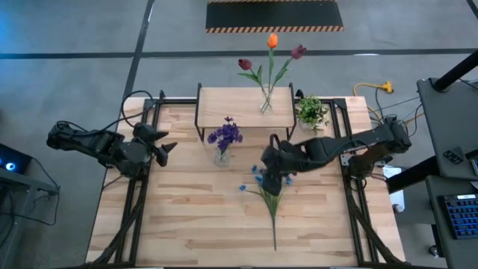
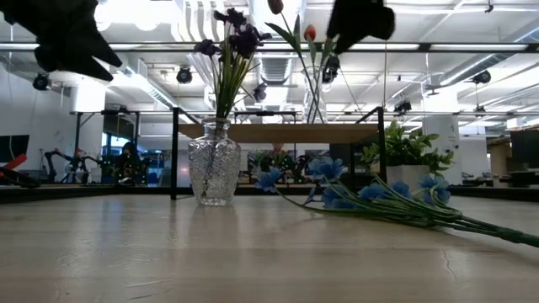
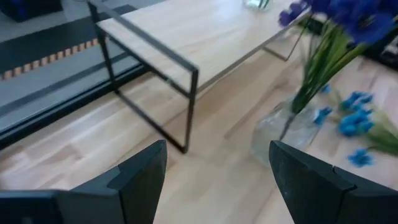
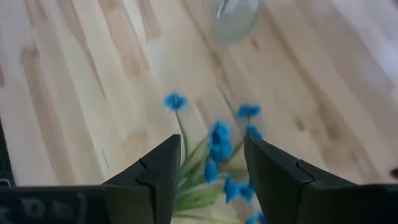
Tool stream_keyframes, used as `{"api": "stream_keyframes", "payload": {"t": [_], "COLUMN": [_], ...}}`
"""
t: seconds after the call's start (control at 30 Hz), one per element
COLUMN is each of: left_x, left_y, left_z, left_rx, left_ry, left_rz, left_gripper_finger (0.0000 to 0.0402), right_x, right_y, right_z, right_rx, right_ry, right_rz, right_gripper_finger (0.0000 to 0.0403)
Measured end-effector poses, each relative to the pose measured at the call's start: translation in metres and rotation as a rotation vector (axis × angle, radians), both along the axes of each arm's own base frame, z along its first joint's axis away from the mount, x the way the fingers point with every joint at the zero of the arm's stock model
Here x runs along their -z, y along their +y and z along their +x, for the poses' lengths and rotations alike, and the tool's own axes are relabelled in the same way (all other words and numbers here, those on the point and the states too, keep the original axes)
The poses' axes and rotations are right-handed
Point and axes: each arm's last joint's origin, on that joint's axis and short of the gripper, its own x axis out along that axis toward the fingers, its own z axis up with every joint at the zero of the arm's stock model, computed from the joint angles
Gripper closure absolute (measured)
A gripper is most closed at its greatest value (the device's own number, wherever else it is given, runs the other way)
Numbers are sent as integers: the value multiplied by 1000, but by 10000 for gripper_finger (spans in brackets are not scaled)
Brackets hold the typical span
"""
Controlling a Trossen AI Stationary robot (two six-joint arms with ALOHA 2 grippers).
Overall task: Pick and place flowers into a vace then onto a shelf
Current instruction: Put the blue flowers into the left transparent vase
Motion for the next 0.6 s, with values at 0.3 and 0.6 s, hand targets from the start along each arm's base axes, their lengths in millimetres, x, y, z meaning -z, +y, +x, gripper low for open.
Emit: {"api": "stream_keyframes", "payload": {"t": [0.3,0.6], "left_x": [-3,8], "left_y": [-5,-13], "left_z": [18,41], "left_rx": [1,31], "left_ry": [-71,33], "left_rz": [-26,21], "left_gripper_finger": [135,135], "right_x": [28,57], "right_y": [43,77], "right_z": [-30,-45], "right_rx": [115,372], "right_ry": [31,-60], "right_rz": [51,189], "right_gripper_finger": [237,241]}}
